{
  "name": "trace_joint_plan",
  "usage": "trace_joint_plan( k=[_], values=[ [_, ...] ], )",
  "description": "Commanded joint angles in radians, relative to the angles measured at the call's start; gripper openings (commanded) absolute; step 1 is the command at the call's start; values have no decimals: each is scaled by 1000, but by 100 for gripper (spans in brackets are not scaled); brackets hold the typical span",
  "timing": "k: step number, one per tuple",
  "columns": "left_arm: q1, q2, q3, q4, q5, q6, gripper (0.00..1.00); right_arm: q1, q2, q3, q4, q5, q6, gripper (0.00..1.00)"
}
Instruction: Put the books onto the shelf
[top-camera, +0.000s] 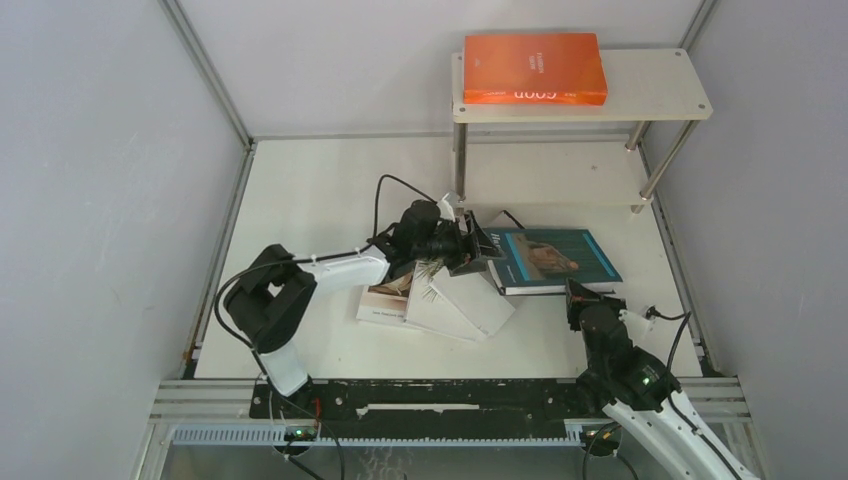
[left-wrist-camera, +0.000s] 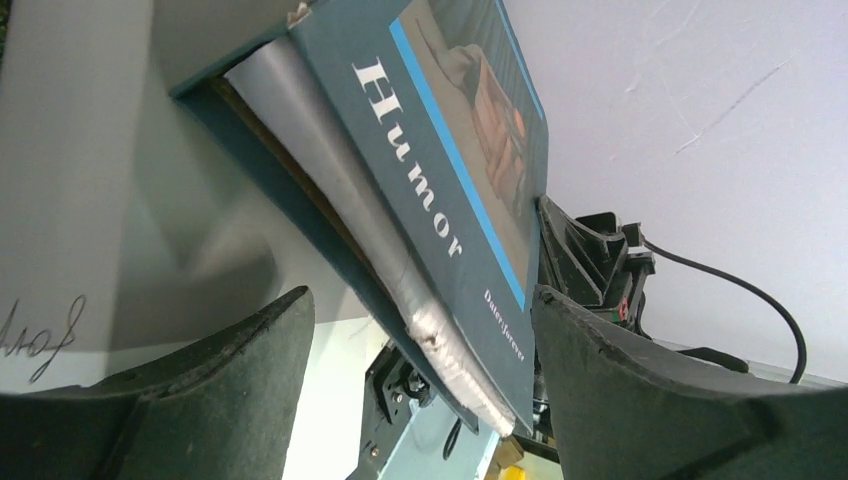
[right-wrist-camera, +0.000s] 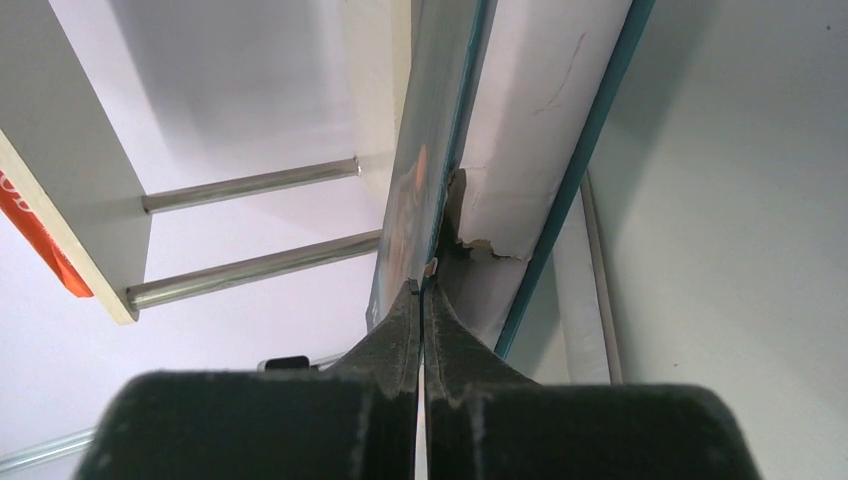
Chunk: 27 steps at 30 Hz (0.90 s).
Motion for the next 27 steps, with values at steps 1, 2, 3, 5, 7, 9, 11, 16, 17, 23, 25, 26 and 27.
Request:
trace_joint_plan(
  k=[1,2,3,5,7,9,11,16,17,23,25,26,27],
  values=[
    [-9,40,80,24,13,-25,83,-8,20,43,78,-23,-38,0],
    [-10,47,91,24,15,-27,81,-9,22,43,79,-26,-39,0],
    [-11,55,103,23,18,-30,79,-9,22,43,81,-28,-40,0],
    [-15,69,119,25,20,-37,75,-13,24,43,90,-32,-48,0],
    [-19,85,128,46,27,-52,68,-19,28,43,102,-42,-57,0],
    [-24,102,137,68,40,-69,57,-27,33,43,111,-54,-66,0],
    [-25,111,137,93,40,-84,40,-35,36,43,118,-66,-73,0],
    [-26,110,132,122,35,-100,16,-52,43,40,128,-92,-93,0],
    [-26,107,130,126,35,-103,14,-56,46,40,129,-99,-95,0],
    [-26,82,122,137,21,-94,8,-84,62,49,146,-140,-145,8],
    [-25,74,121,136,13,-86,1,-94,66,57,150,-151,-168,20],
    [-26,71,121,137,8,-83,0,-98,68,60,148,-155,-175,25],
    [-25,67,122,137,6,-81,0,-105,71,63,145,-160,-181,30]
  ],
)
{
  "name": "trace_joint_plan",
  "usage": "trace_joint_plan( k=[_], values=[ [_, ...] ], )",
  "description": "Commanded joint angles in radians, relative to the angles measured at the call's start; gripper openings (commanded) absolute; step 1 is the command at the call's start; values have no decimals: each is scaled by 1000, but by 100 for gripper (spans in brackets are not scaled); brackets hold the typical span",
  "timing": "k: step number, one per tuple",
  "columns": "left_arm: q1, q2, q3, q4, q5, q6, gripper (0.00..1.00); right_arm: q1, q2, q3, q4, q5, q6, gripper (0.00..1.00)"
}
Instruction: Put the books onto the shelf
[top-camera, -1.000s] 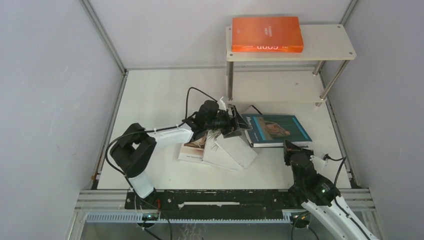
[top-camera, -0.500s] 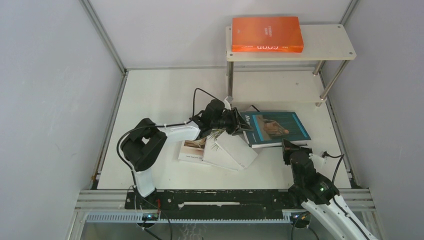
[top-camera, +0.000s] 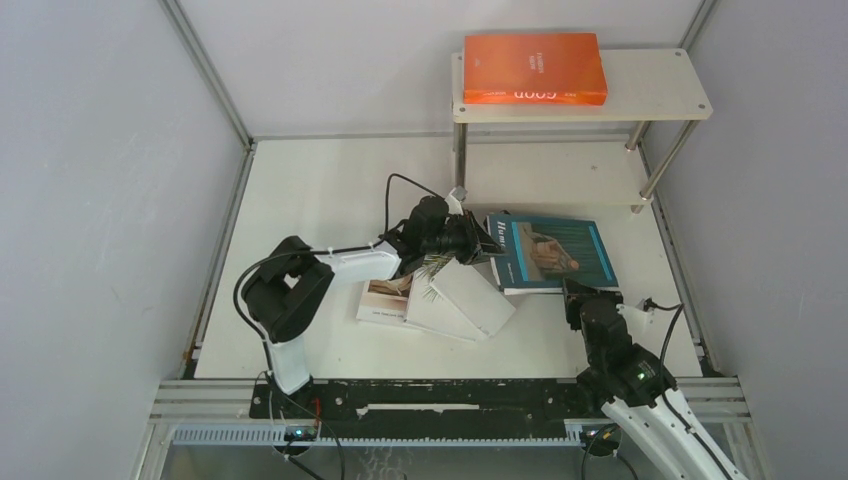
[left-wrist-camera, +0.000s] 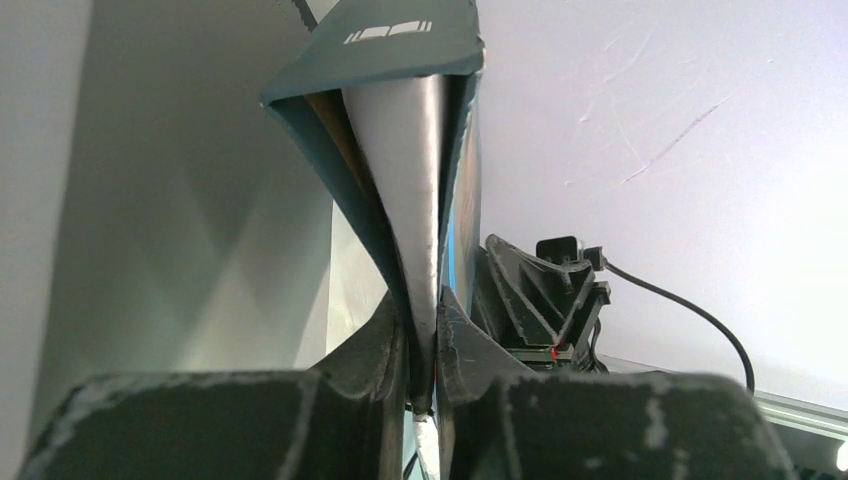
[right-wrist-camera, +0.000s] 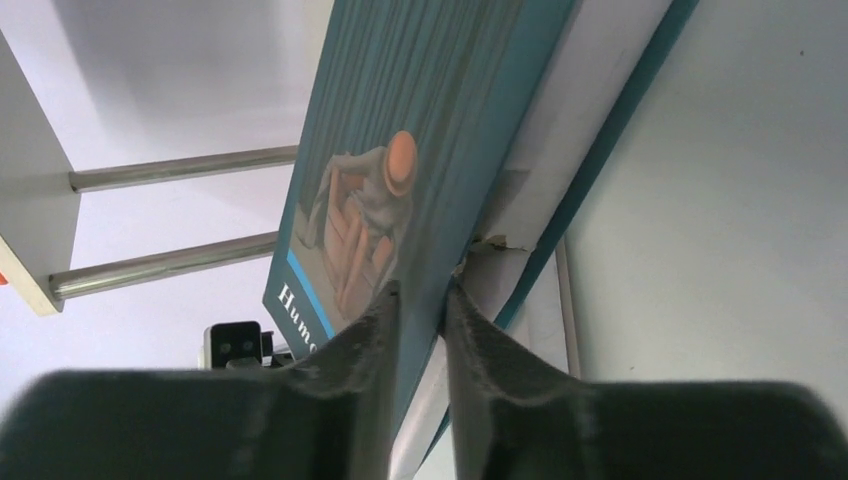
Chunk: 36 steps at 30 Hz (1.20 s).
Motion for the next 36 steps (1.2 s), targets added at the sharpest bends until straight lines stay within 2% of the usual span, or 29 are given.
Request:
trace_joint_plan(
  k=[1,3,6,25,36],
  values=[
    [-13,-47,38,34,-9,42,0,-17,11,64,95,-53,-63,35],
    [-11,-58,36,34,-22,50,0,-31,12,71,86,-64,-81,45],
    [-11,-74,39,34,-41,65,0,-46,11,78,70,-80,-104,53],
    [-10,-189,69,30,-184,144,0,-186,-10,124,-21,-232,-242,56],
    [-32,-361,65,-118,-415,352,0,-208,-4,203,-71,-208,-342,57]
  ],
)
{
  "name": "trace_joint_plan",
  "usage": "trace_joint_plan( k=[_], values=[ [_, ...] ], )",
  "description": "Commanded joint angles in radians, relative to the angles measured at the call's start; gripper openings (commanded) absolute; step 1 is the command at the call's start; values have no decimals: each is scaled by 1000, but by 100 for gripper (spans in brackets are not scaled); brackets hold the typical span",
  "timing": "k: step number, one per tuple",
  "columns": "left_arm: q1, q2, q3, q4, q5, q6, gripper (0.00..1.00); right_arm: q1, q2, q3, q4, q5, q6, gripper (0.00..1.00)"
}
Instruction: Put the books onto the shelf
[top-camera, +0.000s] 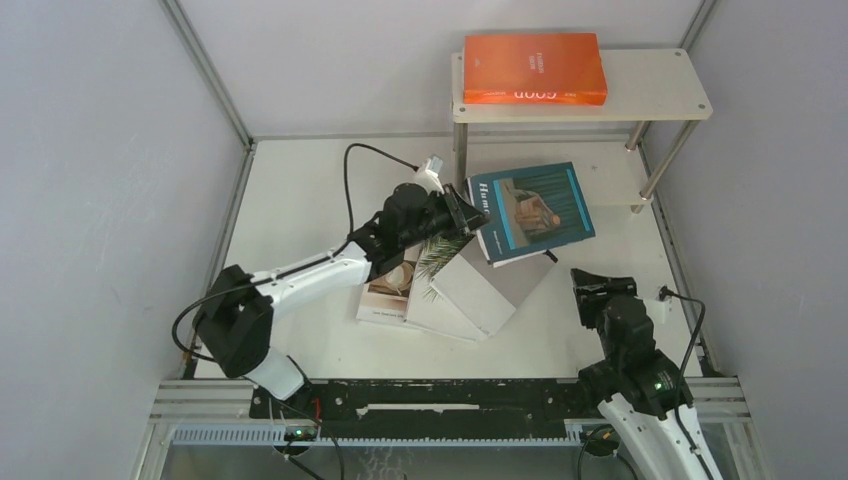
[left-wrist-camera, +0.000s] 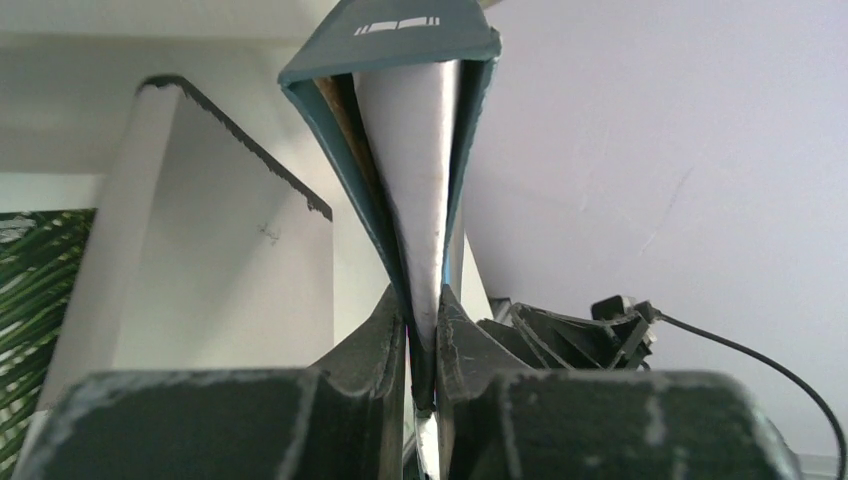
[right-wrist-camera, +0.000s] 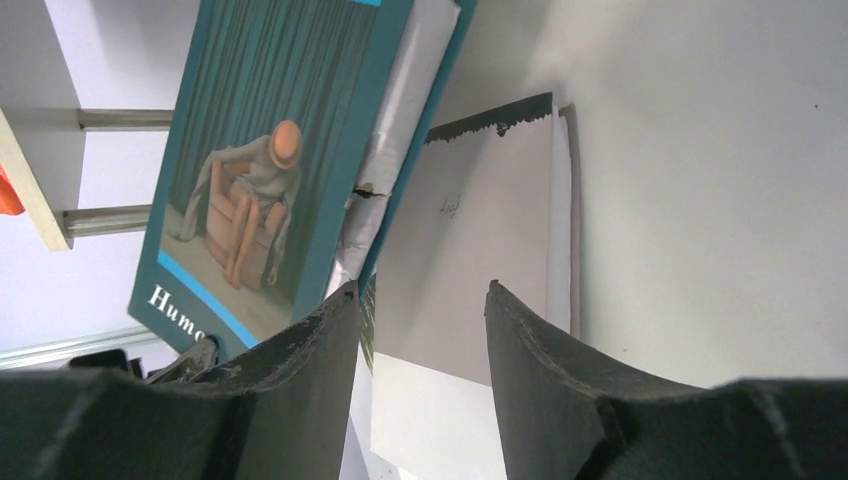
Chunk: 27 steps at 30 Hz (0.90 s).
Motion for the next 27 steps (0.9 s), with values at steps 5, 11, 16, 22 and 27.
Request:
trace_joint_plan(
  k=[5,11,16,22,27],
  values=[
    [-57,-145,78,-44,-314,243,0,-13,66,103,15,17,-141,56],
    [-100,-129,112,-52,-470,358,0,-30,162,127,102,28,-225,55],
    [-126,-104,127,-21,-566,439,0,-131,318,139,232,-61,-298,37],
    [-144,-78,131,55,-624,529,0,-320,545,140,479,-329,-349,6],
    [-163,-75,113,127,-650,590,0,-403,746,176,661,-537,-350,0]
  ],
)
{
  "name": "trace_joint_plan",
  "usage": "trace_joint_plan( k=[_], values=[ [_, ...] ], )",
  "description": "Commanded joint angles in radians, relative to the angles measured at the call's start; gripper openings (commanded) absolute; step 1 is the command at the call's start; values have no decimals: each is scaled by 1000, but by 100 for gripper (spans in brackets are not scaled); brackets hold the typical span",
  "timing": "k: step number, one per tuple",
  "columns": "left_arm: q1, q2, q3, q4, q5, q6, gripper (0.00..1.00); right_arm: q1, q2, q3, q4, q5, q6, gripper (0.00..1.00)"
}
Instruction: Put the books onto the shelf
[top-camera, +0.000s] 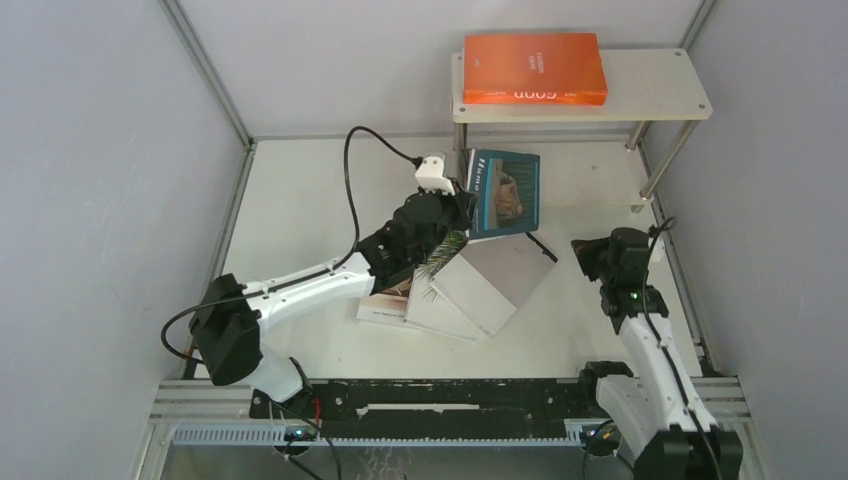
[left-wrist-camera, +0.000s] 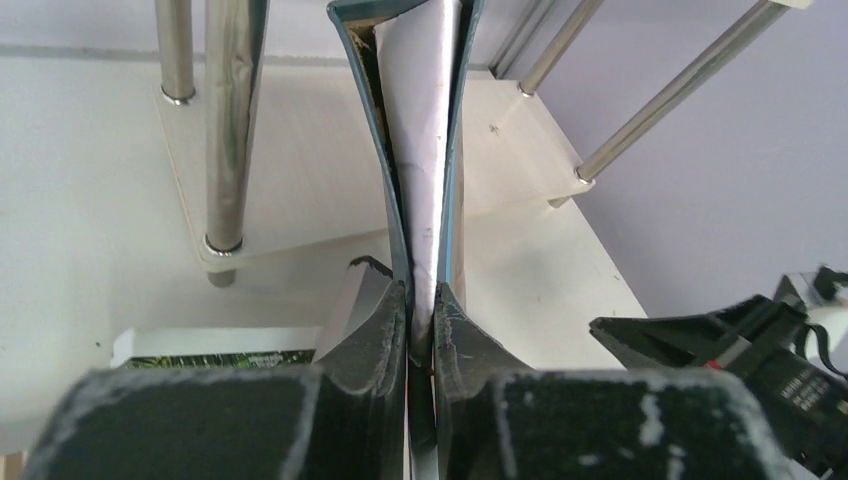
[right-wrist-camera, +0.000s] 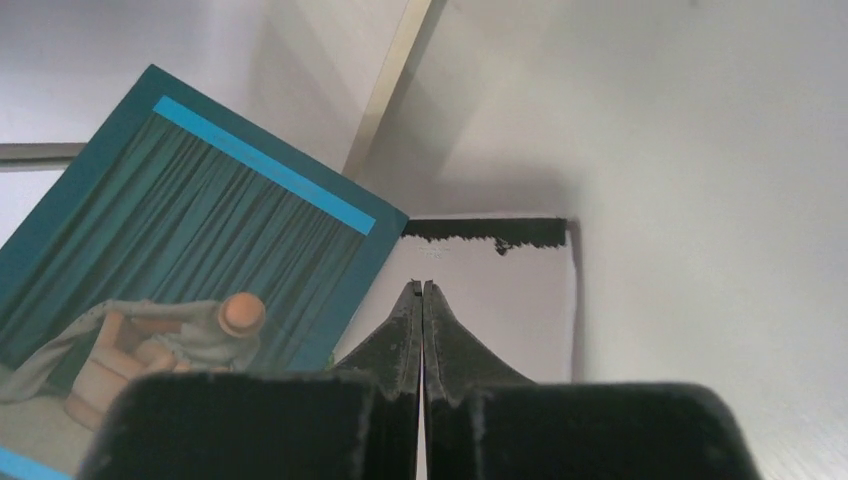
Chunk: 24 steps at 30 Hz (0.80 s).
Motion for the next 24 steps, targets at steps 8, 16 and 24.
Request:
trace_joint_plan(
  k=[8,16,24],
  values=[
    [-36,21,43,262,-98,178,0,-20,388,139,465,-369,19,0],
    [-48,60,58,372,-126,278,0,-3,545,206,542,-444,26,0],
    [-53,92,96,400,-134,324,0,34,502,223,374,-464,-84,0]
  ],
)
